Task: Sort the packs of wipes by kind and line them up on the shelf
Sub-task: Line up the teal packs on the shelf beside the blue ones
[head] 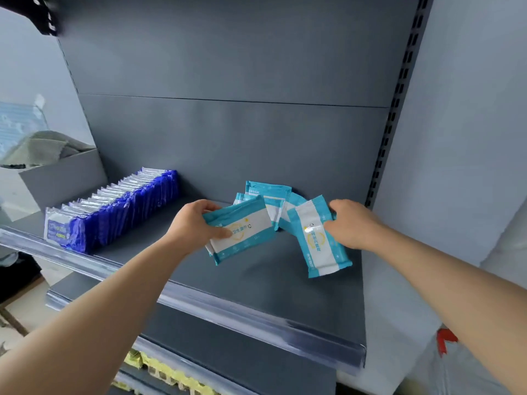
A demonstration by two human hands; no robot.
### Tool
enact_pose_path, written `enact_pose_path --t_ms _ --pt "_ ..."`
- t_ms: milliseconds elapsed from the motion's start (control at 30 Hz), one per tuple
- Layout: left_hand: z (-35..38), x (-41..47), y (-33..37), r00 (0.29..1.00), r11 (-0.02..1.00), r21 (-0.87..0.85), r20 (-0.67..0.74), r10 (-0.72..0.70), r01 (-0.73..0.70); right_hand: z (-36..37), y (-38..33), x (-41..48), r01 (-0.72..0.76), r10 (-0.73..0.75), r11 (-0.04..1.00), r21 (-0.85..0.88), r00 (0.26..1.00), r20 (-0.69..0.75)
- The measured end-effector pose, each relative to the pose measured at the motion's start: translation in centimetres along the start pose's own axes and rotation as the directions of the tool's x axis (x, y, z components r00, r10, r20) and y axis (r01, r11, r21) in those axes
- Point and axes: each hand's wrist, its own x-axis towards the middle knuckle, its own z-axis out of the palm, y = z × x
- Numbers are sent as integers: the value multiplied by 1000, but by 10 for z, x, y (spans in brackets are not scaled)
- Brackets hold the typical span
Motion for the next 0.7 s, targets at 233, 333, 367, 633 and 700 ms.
enact_pose_path --t_ms 233,333,367,633,700 --pt "12 56 -26 994 999 4 104 44 -45 24 2 35 -136 104 980 145 972 208" --pt "18 74 -33 986 998 -27 153 67 -63 20 3 40 -193 159 961 196 971 179" --pt "19 80 -34 981 996 -37 173 81 -76 16 2 41 -205 174 956 210 972 155" --pt "19 123 -36 931 974 -3 294 217 -226 18 -6 38 -236 230 930 283 972 57" --pt "18 133 -37 922 965 52 313 229 -257 24 -10 37 -259 248 930 262 966 77"
